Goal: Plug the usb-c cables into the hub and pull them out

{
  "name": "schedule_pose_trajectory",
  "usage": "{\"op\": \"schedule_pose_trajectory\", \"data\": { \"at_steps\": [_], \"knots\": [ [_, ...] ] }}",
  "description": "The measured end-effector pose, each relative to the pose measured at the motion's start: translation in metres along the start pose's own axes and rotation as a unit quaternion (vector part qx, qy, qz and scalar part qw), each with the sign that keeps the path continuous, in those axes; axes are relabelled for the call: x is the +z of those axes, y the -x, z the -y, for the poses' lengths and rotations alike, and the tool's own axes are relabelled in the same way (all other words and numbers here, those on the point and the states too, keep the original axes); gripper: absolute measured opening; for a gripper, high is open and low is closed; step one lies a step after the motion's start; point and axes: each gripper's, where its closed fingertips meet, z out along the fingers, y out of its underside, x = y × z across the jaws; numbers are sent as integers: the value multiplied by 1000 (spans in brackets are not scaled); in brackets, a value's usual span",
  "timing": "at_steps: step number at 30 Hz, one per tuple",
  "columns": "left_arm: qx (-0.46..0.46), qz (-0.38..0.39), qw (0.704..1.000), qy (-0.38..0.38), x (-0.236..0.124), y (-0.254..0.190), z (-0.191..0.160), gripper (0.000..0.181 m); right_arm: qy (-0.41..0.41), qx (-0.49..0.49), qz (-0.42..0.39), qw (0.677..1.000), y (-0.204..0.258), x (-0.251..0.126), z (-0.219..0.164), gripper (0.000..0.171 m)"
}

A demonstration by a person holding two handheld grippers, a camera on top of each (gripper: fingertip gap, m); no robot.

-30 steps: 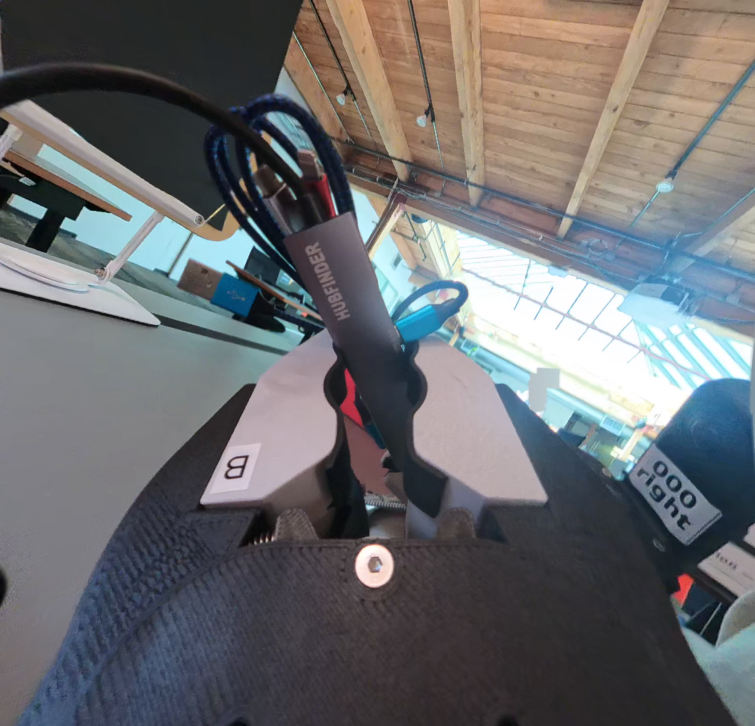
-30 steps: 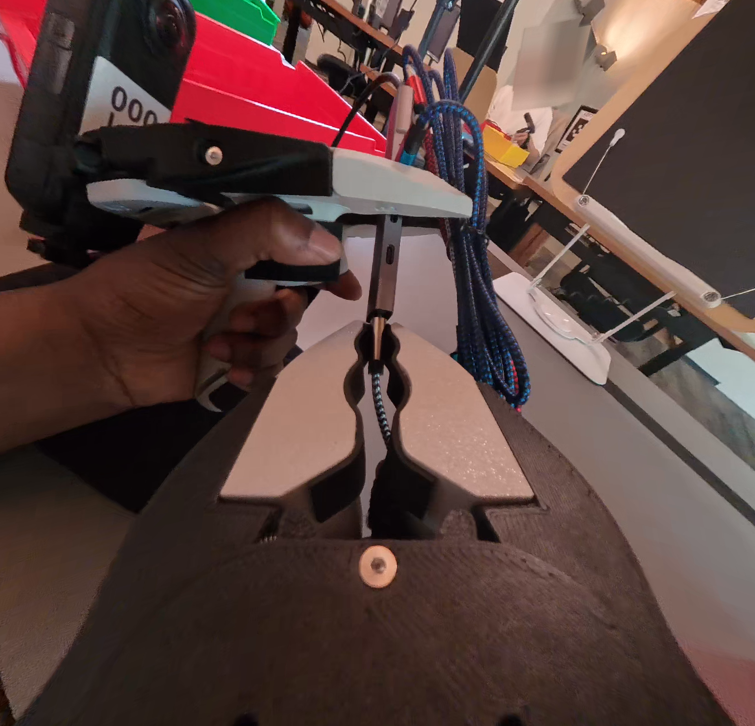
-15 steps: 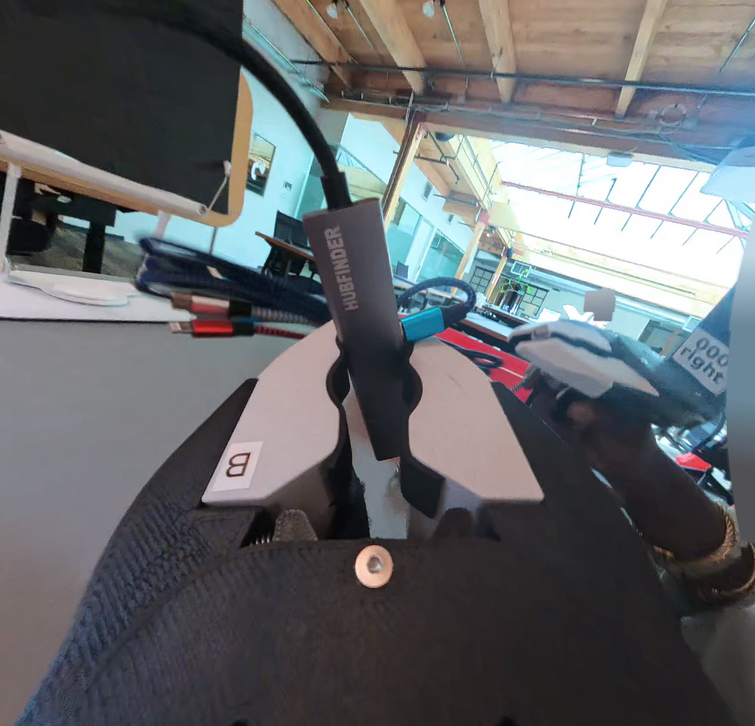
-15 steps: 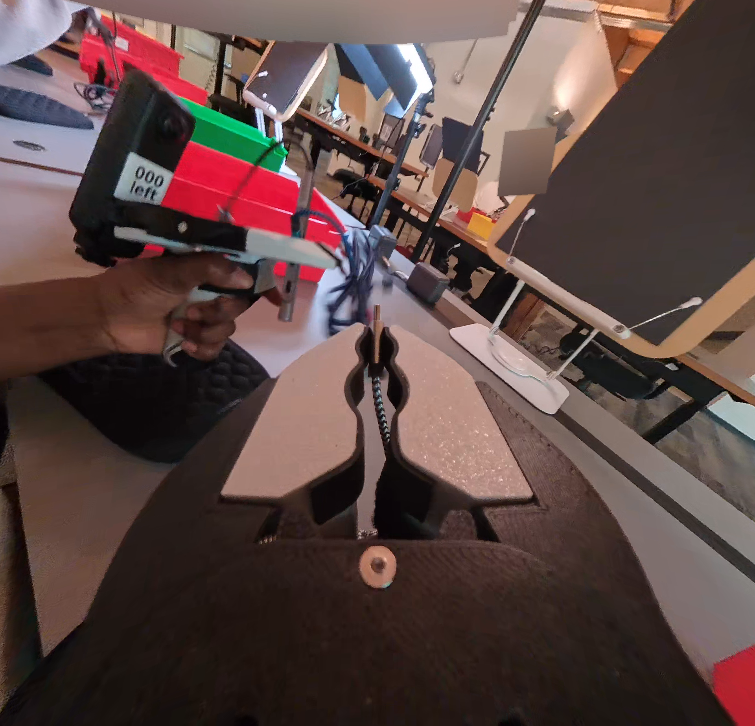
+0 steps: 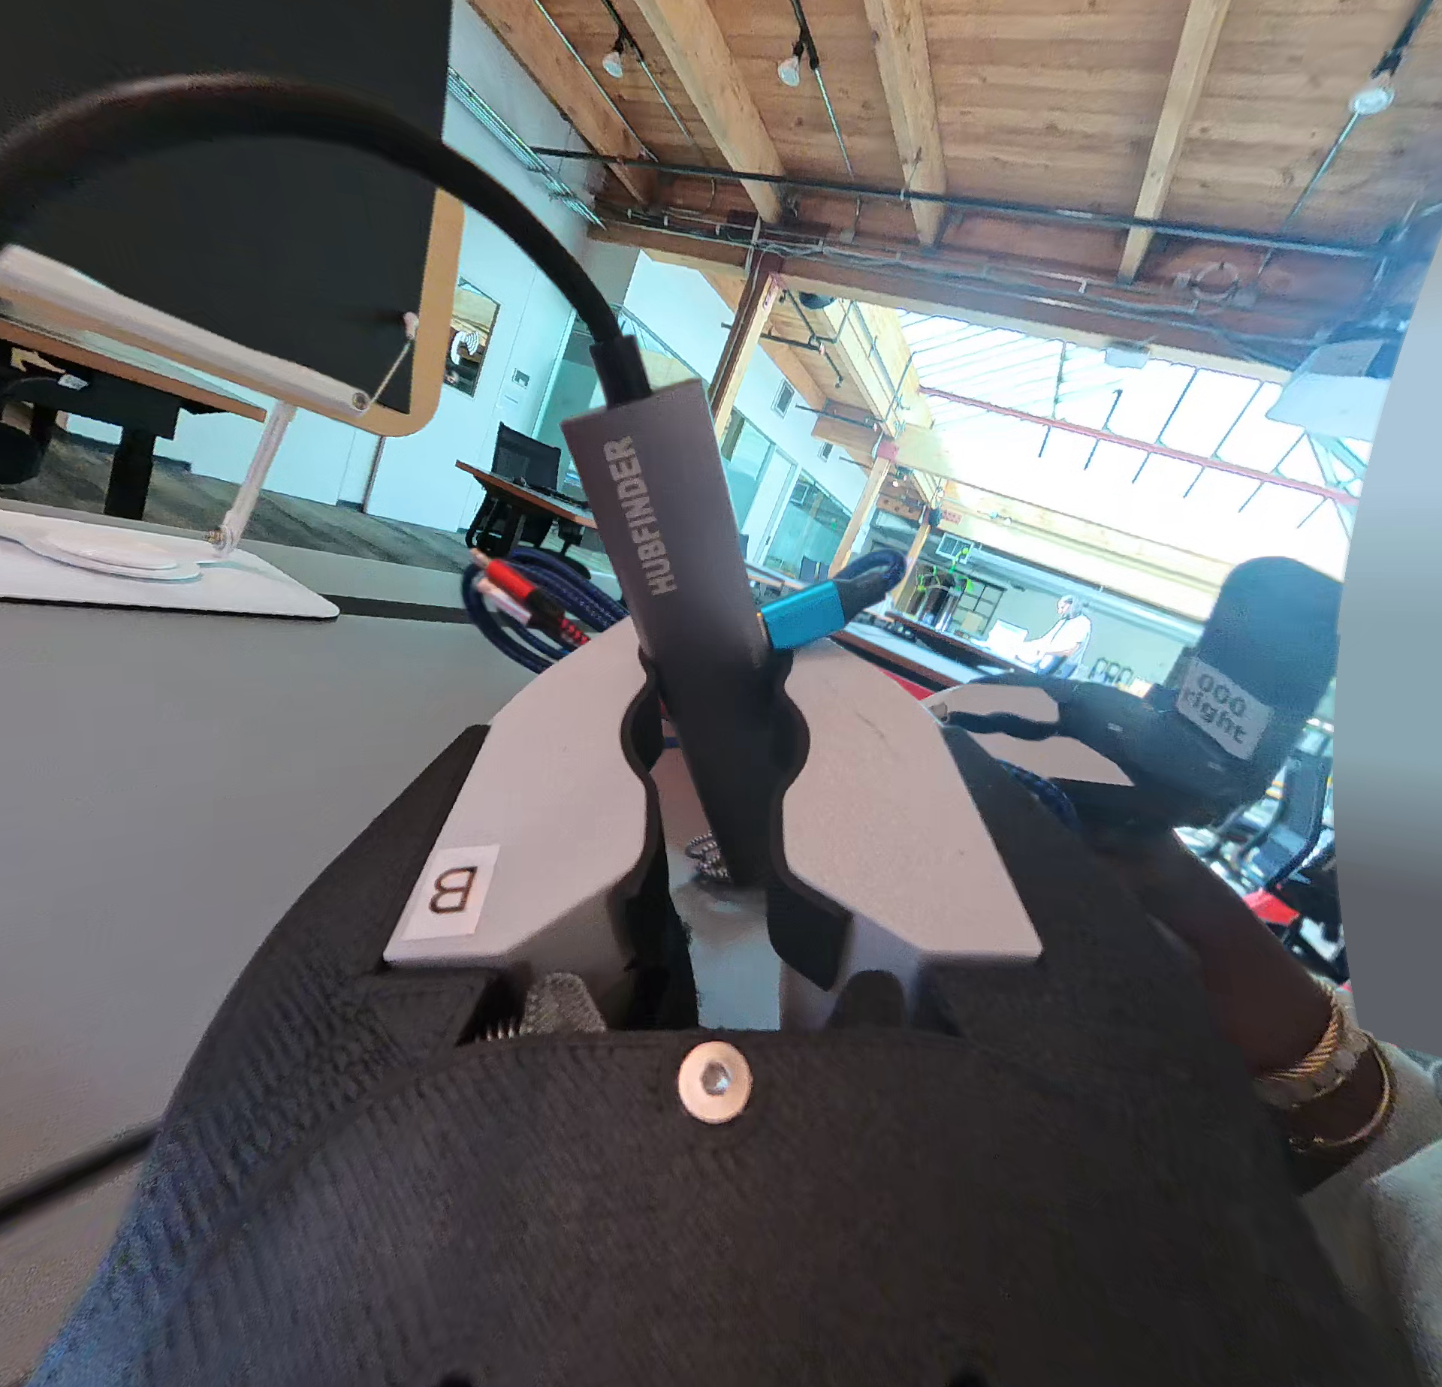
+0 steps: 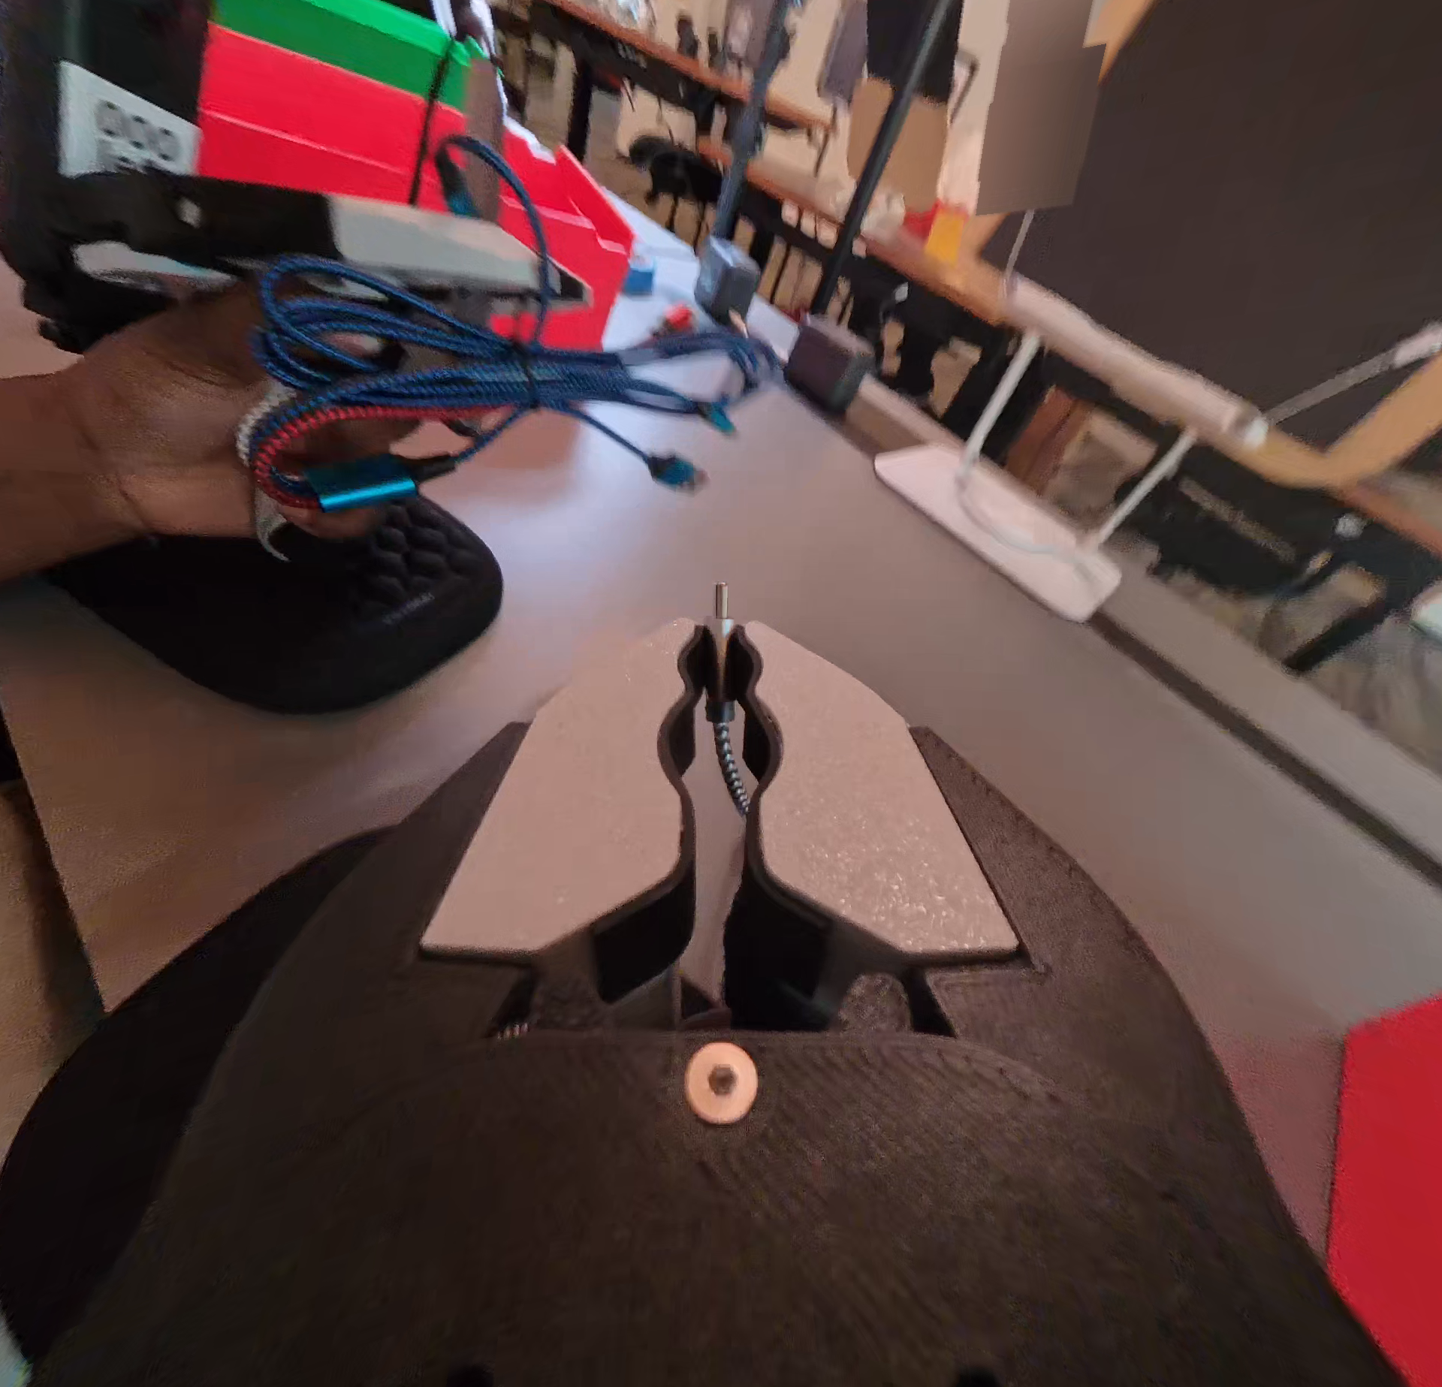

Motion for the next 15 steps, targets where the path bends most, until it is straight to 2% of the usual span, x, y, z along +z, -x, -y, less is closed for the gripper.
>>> {"op": "schedule_pose_trajectory", "data": {
  "at_steps": [2,4,7,9,11,13,15],
  "knots": [
    [-17,-5,1000,-3,-2,2,1,24,78,48,32,995,-5,-10,-27,8],
    [-31,-11,999,0,-2,3,0,24,174,89,60,979,-6,-28,-61,21],
    [-36,-6,999,-7,-3,7,1,24,275,97,44,956,-16,-55,-96,31],
    [-44,-6,999,-11,-4,10,2,24,268,99,19,958,-27,-60,-90,43],
    [-50,-5,999,-16,-5,13,4,24,225,135,20,965,-29,-52,-73,59],
    [-53,-2,998,-19,-5,15,6,24,233,145,15,962,-32,-44,-76,60],
    [-58,-2,998,-20,-5,16,6,24,289,120,4,950,-39,-38,-99,57]
  ]
}}
